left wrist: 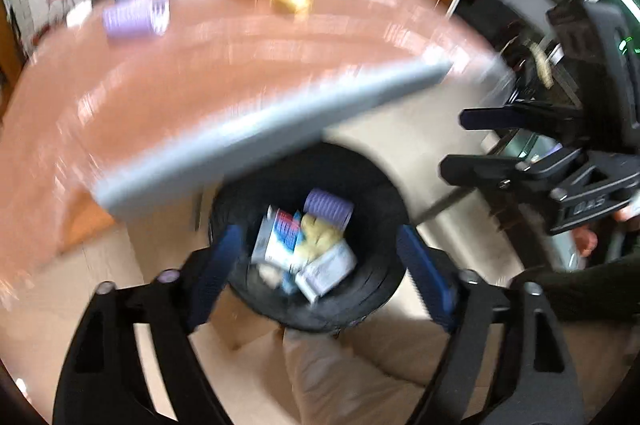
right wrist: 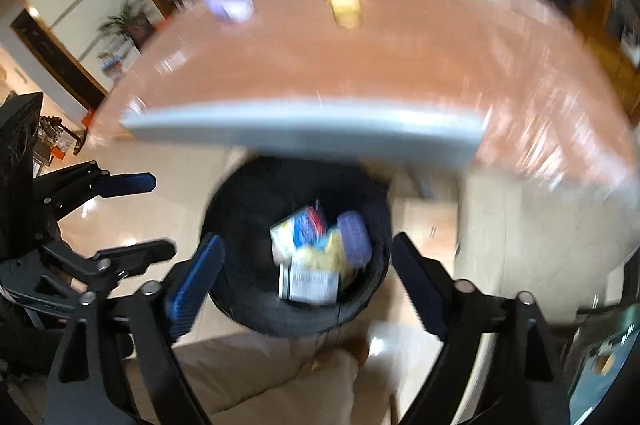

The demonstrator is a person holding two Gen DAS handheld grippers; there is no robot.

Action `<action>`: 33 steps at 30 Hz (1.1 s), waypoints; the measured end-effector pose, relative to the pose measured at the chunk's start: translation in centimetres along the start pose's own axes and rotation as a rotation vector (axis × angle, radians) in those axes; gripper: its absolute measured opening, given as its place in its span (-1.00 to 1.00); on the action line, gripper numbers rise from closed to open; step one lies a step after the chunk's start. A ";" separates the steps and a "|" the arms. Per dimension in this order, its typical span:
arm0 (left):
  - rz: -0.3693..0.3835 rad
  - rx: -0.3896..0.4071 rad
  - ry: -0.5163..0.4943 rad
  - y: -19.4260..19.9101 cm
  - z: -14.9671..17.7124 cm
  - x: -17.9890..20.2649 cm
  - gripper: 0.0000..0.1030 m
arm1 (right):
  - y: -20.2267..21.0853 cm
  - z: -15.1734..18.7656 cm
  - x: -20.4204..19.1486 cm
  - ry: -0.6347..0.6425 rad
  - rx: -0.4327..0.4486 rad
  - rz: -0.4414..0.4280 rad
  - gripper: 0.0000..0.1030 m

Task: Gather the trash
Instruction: 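Grasp the purple hair roller with the left tool while the right tool grasps the small tan box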

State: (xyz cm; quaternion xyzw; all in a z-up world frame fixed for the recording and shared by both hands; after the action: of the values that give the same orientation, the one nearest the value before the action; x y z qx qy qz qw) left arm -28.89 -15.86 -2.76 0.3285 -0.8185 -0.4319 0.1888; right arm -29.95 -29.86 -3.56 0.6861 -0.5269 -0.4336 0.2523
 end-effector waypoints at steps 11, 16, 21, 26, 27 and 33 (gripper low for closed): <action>-0.244 0.311 0.185 6.9 -8.0 -9.6 0.96 | 4.0 -11.2 -3.4 -0.058 0.309 -0.079 0.93; -0.252 0.251 0.210 5.3 -7.9 -13.8 0.96 | 1.2 -13.9 -3.4 -0.046 0.291 -0.027 0.92; -0.238 0.175 0.174 2.8 -7.5 -16.4 0.96 | -2.4 -16.1 -3.3 -0.058 0.243 0.007 0.92; -0.237 0.115 0.121 0.4 -7.9 -18.7 0.96 | -5.6 -17.5 -3.1 -0.030 0.207 0.074 0.92; -0.235 0.102 0.107 -0.2 -8.1 -19.0 0.96 | -6.5 -17.9 -2.9 -0.032 0.192 0.084 0.92; -0.216 0.035 0.078 -3.7 -8.9 -21.3 0.96 | -10.6 -19.5 -2.4 -0.012 0.117 0.108 0.92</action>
State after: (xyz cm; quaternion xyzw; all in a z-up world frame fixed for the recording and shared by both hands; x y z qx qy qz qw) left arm -7.05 -7.68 -1.43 0.4348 -0.7777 -0.4221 0.1671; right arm -7.97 -26.40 -1.62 0.6676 -0.5891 -0.3920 0.2317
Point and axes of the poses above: each gripper's, at about its wrist camera, not at the fingertips, and y roughly against the way its jaws point, x to its right, z to its underside, the point moved 6 cm from there along -y, roughly the way its jaws point, and after that the axes turned 14 degrees about -y, right-handed, at the moved point
